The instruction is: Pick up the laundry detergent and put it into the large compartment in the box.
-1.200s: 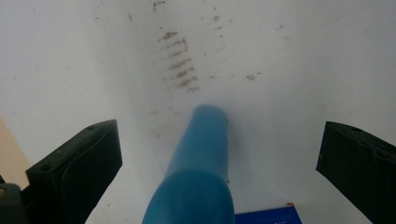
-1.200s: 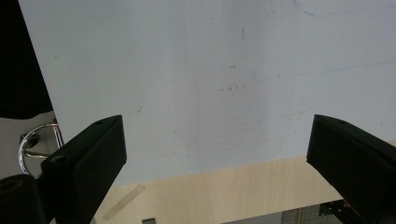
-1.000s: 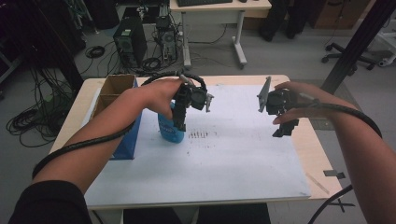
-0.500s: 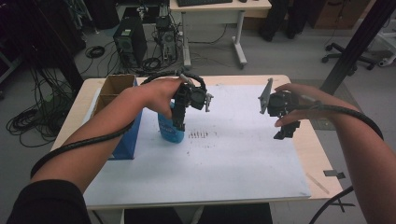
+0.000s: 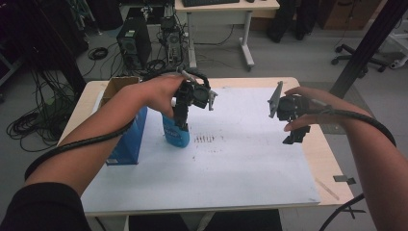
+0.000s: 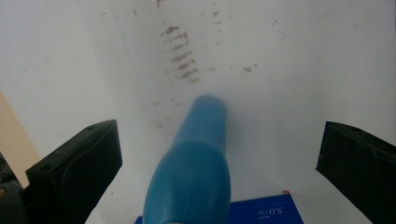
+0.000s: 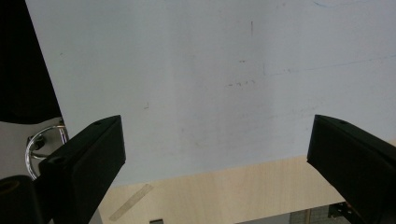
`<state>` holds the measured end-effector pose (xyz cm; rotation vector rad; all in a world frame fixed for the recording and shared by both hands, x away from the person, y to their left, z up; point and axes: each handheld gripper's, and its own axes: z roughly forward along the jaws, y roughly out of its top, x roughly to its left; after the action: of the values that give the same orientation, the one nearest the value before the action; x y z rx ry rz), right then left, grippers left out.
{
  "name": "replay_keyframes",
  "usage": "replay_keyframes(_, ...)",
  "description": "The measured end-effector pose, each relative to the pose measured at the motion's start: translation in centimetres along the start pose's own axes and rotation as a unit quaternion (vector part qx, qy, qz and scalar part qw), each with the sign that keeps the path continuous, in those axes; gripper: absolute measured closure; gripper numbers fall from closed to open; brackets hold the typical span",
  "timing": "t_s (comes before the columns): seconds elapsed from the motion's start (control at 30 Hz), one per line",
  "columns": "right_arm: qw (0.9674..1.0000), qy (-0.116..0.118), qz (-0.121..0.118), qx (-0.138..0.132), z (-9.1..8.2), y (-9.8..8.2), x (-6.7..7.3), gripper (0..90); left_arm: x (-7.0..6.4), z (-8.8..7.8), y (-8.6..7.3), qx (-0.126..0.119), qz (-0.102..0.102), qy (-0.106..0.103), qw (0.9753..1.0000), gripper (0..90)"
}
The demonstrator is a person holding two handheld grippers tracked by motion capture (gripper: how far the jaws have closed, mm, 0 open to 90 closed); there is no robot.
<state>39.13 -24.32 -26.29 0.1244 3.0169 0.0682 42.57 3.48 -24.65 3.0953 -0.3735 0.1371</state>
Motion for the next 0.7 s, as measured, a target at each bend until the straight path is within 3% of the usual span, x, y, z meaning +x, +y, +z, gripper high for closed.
replay_keyframes(0.43, 0.9999, -0.005, 0.014, -0.004, 0.1, 0.5, 0.6, 4.0, 0.0, -0.8, -1.3, -0.003, 0.021, 0.004, 0.9998, 0.2)
replay_keyframes(0.7, 0.9996, -0.007, 0.025, -0.003, 0.1, 1.0, 0.8, 3.9, -0.2, -1.2, -2.8, -0.006, 0.019, 0.004, 0.9998, 0.2)
